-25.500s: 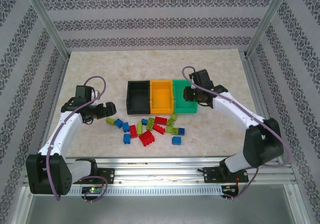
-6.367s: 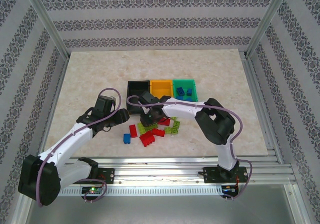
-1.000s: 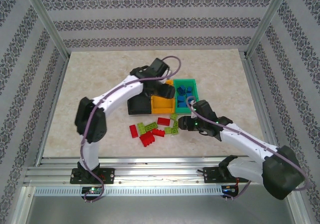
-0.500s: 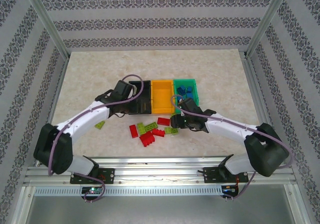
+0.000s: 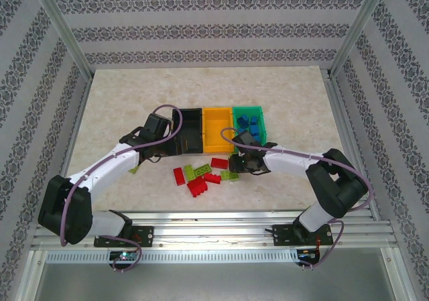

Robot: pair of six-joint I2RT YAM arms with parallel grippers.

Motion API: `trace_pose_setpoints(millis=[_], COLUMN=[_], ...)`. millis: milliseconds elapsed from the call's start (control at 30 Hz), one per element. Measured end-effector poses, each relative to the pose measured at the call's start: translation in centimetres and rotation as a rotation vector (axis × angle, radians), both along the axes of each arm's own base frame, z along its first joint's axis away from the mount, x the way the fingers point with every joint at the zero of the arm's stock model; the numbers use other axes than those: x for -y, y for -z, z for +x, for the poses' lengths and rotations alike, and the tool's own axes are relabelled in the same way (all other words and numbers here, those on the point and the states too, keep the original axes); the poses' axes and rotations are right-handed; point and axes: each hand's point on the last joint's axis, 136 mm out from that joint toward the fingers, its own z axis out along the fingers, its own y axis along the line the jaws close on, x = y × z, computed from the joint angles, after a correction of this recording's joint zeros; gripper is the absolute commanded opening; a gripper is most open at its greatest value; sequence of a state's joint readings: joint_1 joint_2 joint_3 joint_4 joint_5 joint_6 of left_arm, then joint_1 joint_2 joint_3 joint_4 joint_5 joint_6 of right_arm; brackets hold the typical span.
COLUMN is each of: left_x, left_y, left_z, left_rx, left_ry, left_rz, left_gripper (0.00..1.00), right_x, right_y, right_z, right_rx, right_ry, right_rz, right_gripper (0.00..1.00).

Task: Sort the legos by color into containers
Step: Pick up the lego from the bottom-center of the table, then place the lego in the container.

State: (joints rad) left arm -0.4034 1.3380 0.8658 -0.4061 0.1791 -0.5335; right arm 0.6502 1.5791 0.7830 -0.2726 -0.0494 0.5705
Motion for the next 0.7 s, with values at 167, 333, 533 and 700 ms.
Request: trace_pose_setpoints(millis=[167,333,533,700], left_x=[-0.1,-0.6,-0.7,-0.5], left_y=[0.0,0.1,0.3,0.3], left_z=[0.0,0.0,-0.1,-0.2], left_rx=[0.0,0.0,-0.014,-0.02], left_ry=[-0.002,-0.016,-0.017,-0.007], left_rz=[0.0,-0.002,-0.019,-0.031], left_gripper=[0.63,0.63,0.63,0.63], right_x=[-0.3,-0.4,-2.2,-4.1], right_y=[-0.5,-2.7,-7.8,-10.7], right_z=[0.3,0.5,2.9,6.2], right_rx=[0.014,0.051,0.157,0.224], right_ry=[-0.001,-0.001,-0.008,-0.03], right_rz=[0.011,0.039,0.114,0.14], right_gripper=[0.31,0.31,0.31,0.32])
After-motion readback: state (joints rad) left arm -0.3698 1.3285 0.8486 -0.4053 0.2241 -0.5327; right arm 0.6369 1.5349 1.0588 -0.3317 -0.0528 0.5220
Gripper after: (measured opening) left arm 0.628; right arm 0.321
